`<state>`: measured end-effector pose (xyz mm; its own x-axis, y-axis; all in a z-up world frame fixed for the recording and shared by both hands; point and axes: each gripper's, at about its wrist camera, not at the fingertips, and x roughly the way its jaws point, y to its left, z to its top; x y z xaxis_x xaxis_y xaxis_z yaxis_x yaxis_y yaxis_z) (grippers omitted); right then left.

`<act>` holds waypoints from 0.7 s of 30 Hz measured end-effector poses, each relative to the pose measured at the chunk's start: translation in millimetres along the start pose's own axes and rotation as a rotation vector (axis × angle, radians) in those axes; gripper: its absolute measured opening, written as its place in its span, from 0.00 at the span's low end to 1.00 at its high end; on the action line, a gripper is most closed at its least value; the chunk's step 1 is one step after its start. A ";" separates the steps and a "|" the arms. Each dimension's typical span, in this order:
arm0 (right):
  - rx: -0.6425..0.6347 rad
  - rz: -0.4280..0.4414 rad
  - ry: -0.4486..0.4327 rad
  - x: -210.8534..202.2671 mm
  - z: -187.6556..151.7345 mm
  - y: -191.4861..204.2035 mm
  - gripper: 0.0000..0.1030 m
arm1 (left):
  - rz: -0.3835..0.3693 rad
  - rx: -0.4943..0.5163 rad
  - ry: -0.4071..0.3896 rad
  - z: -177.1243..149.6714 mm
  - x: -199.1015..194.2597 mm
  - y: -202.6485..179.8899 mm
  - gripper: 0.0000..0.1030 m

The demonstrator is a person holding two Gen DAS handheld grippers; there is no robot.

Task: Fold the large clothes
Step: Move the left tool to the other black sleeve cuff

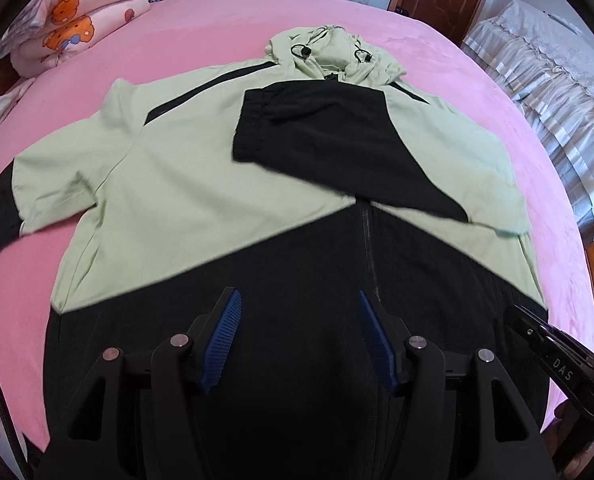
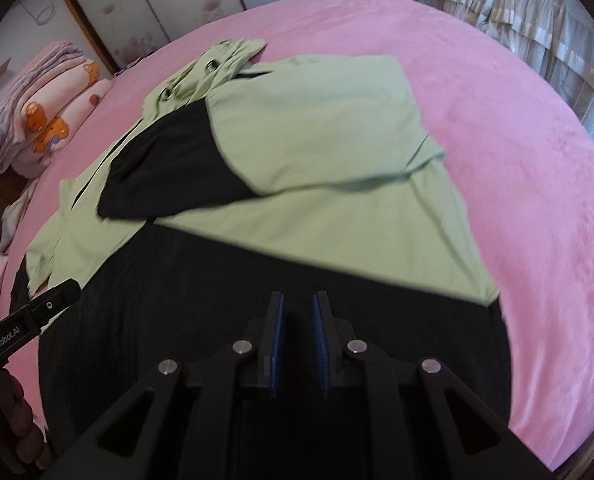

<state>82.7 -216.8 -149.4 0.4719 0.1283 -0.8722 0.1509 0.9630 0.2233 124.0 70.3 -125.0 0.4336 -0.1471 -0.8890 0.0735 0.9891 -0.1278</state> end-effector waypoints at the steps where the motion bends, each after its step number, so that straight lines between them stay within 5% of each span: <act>1: -0.012 0.005 0.004 -3.5 -7.0 5.6 0.14 | 0.007 0.001 -0.004 -7.3 -7.5 4.1 0.57; 21: -0.250 0.015 0.020 -24.8 -63.5 121.5 0.21 | 0.055 -0.107 -0.097 -56.4 -77.2 125.1 0.66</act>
<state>34.2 -88.0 -128.2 0.4549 0.1453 -0.8786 -0.0763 0.9893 0.1242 49.1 205.9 -97.2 0.5199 -0.0876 -0.8498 -0.0469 0.9903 -0.1308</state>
